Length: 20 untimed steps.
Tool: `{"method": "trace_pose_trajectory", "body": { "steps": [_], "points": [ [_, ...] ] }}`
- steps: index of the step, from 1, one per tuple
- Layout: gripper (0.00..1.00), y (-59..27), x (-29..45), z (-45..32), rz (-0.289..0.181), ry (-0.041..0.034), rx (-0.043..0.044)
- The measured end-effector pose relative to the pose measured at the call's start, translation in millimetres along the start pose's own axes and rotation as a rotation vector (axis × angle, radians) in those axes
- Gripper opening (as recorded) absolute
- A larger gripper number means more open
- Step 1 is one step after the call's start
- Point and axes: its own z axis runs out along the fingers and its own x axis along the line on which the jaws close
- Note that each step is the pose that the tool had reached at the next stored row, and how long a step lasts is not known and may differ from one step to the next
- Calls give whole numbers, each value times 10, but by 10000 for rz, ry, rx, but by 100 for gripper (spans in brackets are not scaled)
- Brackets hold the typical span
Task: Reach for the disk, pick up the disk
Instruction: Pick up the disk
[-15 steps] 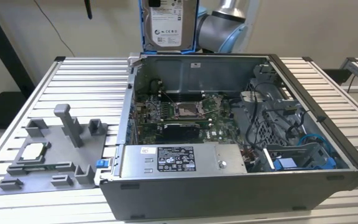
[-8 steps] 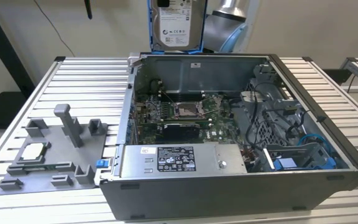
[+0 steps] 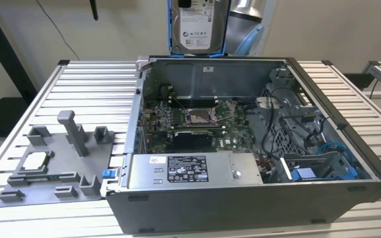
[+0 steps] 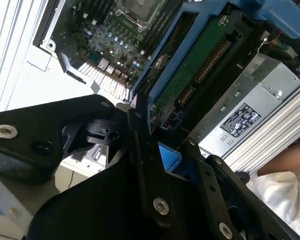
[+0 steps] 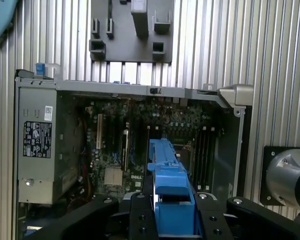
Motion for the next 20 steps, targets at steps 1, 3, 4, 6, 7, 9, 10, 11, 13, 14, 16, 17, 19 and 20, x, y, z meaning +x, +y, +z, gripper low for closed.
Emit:
{"method": "trace_pose_trajectory", "body": {
  "steps": [1,3,4,6,7,9,10,11,13,14,16,17,19,20],
  "points": [
    [0,-27,1,0,0,0,0],
    [0,-86,3,-1,-1,0,0],
    [0,-115,4,-1,-1,0,0],
    [0,-170,6,-2,-1,1,0],
    [0,-198,7,-2,-1,0,0],
    [0,-256,9,-3,-1,0,0],
    [0,-313,11,-3,0,0,1],
    [0,-348,12,-3,-1,1,0],
    [0,-412,14,-4,1,1,0],
    [0,-445,15,-4,-1,0,1],
    [0,-507,17,-5,-1,1,0],
    [0,-538,18,-5,0,1,0],
    [0,-600,21,-6,-1,2,-1],
    [0,-631,22,-6,0,0,0]
  ]
}}
